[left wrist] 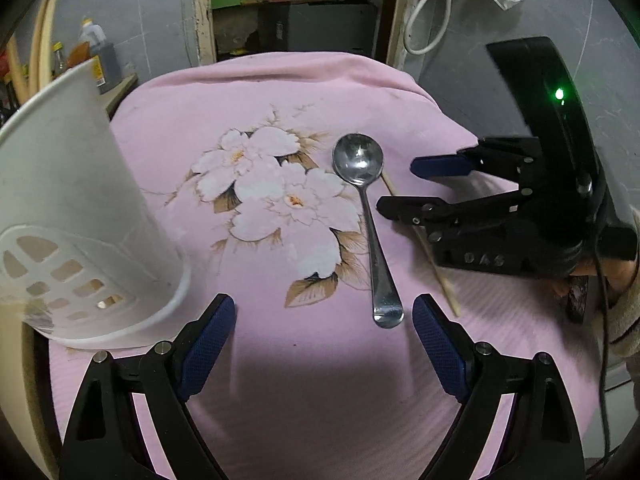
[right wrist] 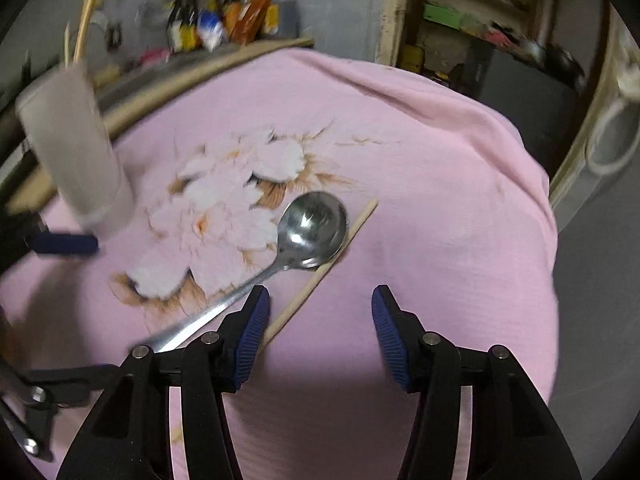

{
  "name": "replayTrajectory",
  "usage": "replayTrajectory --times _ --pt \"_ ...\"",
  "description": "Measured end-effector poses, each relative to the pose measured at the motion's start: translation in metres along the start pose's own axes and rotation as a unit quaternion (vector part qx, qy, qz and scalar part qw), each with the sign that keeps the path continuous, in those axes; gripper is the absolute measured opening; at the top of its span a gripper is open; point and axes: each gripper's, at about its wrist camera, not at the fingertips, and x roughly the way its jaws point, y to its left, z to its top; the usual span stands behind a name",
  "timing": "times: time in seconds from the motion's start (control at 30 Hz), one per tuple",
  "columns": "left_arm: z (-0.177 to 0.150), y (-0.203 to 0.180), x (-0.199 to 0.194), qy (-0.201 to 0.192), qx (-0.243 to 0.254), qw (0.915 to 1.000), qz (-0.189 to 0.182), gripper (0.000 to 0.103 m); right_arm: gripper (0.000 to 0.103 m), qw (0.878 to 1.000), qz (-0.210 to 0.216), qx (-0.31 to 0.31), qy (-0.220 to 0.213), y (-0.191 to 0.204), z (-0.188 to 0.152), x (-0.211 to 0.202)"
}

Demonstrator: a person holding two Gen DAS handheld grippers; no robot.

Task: Organize utensils
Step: 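Grasp the steel spoon by its handle with the left tool while the right grasps the chopstick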

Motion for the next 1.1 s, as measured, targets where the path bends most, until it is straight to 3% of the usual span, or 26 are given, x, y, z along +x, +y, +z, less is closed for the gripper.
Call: replayTrajectory --times 0.03,0.17,0.3,0.6,0.9,0.97,1.1 --pt "0.000 -0.001 0.001 0.003 0.003 1.0000 -0.001 0.083 0.047 1.000 -0.010 -0.015 0.004 0.003 0.000 0.000" --pt "0.002 -0.003 0.003 0.005 0.014 0.9999 -0.005 0.075 0.020 0.999 -0.027 -0.035 0.018 -0.002 -0.006 -0.004" --pt "0.008 -0.008 0.010 0.008 0.027 0.9996 -0.003 0.070 0.003 0.999 -0.036 -0.034 0.019 -0.014 -0.016 -0.012" --pt "0.041 -0.018 0.044 0.008 0.048 0.9987 0.016 0.070 0.000 0.999 -0.040 -0.018 0.007 -0.023 -0.033 -0.032" --pt "0.077 -0.015 0.073 0.008 0.027 0.9994 0.018 0.070 0.000 0.999 -0.042 0.033 -0.011 -0.046 -0.056 -0.049" --pt "0.083 -0.014 0.078 0.008 0.019 0.9996 0.021 0.067 0.000 0.998 -0.035 0.048 -0.015 -0.051 -0.059 -0.051" --pt "0.091 -0.017 0.085 0.009 0.023 0.9992 0.030 0.048 0.004 0.998 -0.019 0.058 -0.016 -0.056 -0.053 -0.048"
